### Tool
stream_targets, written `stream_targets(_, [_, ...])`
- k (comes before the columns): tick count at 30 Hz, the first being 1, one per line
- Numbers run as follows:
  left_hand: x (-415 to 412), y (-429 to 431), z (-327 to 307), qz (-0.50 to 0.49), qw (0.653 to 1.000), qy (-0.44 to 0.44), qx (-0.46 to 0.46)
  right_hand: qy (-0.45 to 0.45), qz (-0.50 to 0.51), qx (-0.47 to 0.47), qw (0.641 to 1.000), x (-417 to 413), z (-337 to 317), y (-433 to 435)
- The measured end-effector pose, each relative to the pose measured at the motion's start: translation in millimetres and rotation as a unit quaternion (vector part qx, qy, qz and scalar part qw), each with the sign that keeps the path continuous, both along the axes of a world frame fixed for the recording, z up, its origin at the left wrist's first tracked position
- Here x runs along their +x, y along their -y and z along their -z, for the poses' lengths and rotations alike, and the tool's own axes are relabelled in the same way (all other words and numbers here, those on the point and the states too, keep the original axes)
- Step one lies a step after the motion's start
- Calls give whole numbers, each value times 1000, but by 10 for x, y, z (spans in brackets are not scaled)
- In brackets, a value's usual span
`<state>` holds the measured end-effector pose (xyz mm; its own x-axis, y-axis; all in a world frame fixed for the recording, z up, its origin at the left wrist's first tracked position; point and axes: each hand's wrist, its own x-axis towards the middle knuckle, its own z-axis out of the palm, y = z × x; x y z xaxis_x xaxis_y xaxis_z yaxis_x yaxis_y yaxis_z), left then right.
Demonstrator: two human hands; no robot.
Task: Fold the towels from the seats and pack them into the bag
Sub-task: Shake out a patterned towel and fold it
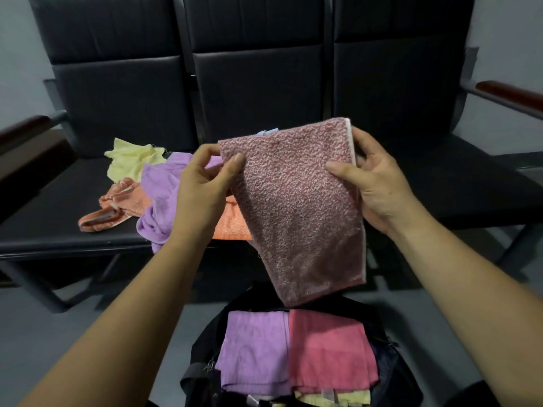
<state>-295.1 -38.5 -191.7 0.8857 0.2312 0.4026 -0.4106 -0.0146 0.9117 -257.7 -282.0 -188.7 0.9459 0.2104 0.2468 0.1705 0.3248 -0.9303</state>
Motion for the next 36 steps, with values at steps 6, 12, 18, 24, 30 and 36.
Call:
stream_targets(6, [13,-9,235,220,946,-213,105,-93,86,123,984,57,-36,-56])
stream_targets(12, [6,165,288,240,937,-241,-73,-288,-27,98,952,137,111,157])
stream_targets(18, [5,152,180,134,944,-234,-191,-269,-168,4,948,97,342,174])
stream_targets(24, [52,-59,192,186,957,-200,-94,-201,-63,1,978,165,342,76])
stream_targets(30, [98,-184,307,97,978,-171,67,-165,-3,29,986,171,320,67])
stream_targets(36, [84,-204,283,114,982,-123,90,-168,-41,44,984,126,300,39])
